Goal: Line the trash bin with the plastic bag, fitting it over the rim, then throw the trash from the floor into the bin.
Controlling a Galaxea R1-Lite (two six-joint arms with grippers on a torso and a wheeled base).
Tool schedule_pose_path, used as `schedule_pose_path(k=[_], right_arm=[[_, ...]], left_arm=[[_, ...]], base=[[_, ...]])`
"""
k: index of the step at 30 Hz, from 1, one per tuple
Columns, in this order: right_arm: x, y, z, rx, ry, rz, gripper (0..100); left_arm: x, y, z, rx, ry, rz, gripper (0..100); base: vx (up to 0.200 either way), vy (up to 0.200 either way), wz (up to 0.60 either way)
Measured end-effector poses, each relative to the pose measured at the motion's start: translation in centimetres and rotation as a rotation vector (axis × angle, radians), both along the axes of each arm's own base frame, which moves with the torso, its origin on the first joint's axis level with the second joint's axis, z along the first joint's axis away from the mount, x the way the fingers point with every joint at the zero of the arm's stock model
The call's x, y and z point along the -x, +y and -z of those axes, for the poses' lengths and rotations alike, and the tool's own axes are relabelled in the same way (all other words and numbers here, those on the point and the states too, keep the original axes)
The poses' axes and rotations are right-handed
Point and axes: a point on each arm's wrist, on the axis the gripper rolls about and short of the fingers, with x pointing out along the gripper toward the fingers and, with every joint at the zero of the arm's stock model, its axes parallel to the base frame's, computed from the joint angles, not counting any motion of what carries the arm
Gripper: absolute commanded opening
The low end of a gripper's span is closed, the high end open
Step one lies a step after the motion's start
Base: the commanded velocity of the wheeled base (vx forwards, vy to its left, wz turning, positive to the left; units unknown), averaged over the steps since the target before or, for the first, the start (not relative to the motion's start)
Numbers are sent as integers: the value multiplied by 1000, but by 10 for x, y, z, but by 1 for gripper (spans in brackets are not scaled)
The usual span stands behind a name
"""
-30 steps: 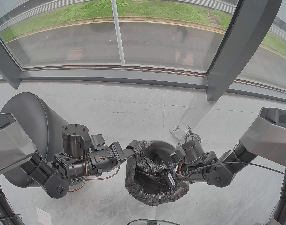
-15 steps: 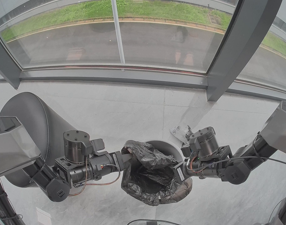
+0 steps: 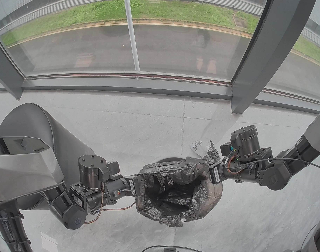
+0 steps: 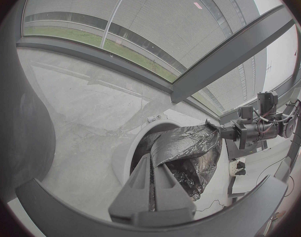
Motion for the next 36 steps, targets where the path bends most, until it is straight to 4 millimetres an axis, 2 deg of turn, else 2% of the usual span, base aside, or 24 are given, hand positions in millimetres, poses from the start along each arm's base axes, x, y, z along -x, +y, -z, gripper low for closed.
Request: schedule_pose_path(k=[10,23,36], right_arm=[[-25,2,0,-24,-68,18,0],[-66,24,13,-42,-158,11,0],[-80,25,22,-35,-164,24,0]], left_arm=[[-10,-5,-1,1,14,17,0],[-40,-1,-12,8,1,-32,0],[-54,9,-7,9,7,-50,0]], base=[[0,0,0],[0,0,0],[0,0,0]])
